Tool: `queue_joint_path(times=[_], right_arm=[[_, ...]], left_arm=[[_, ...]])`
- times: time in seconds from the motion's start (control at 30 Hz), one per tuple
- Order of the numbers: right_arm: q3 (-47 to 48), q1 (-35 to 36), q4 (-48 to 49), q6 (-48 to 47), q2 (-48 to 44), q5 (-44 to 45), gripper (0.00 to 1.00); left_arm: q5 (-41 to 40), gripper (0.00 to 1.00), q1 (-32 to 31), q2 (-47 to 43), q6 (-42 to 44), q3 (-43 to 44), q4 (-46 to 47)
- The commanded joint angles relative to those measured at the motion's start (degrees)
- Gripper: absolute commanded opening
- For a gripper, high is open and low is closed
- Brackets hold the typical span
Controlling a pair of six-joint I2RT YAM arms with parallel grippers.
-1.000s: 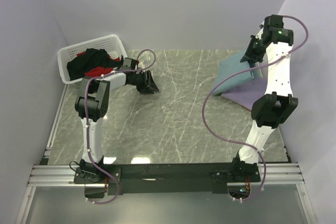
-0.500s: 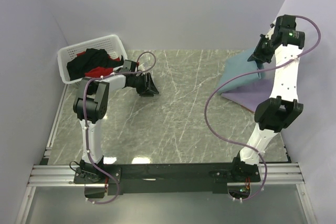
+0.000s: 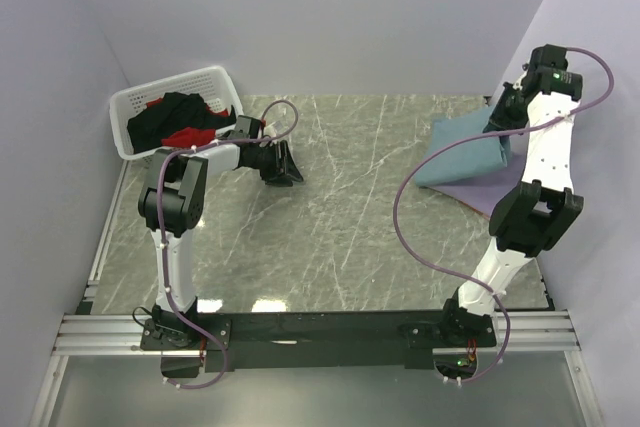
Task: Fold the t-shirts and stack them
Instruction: Neatly place the folded tshirt to the corner
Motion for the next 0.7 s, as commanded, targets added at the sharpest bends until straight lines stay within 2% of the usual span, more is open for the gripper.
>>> queue_joint_path(times=[0.0,0.13,0.43,0.53,0.57,0.6,0.67], right_arm=[[-3.21,-0.19,6.14,-1.51,-3.50,8.61,0.00],[-8.04,-0.37,8.78,-1.69,-4.12,14.94,0.00],[-11.92,-1.34,13.17,0.50,-3.51,23.74,0.00],[-13.50,-1.69,14.49,1.91,-3.24,29.19,0.01],[-13.68,-1.60,14.15,2.09,-2.90,29.64,0.13],[-13.68,-1.69,13.80,2.26,-2.72,30.51,0.56],[-13.77,-1.69,12.57,3.84,-2.54,33.40,0.76]], left_arm=[[-3.09,0.55,-0.45,-1.72,1.84,-1.46,-3.45],[-3.09,0.55,-0.45,-2.43,1.84,-1.81,-3.54],[-3.87,0.56,-0.53,-3.74,1.66,-2.95,-3.80],[-5.10,0.56,-0.62,-4.88,1.40,-3.57,-3.36],[-5.28,0.56,-0.62,-5.32,1.23,-3.66,-3.36],[-5.28,0.57,-0.62,-6.20,1.14,-3.66,-3.27],[-5.89,0.58,-0.71,-7.34,0.35,-3.31,-3.36]])
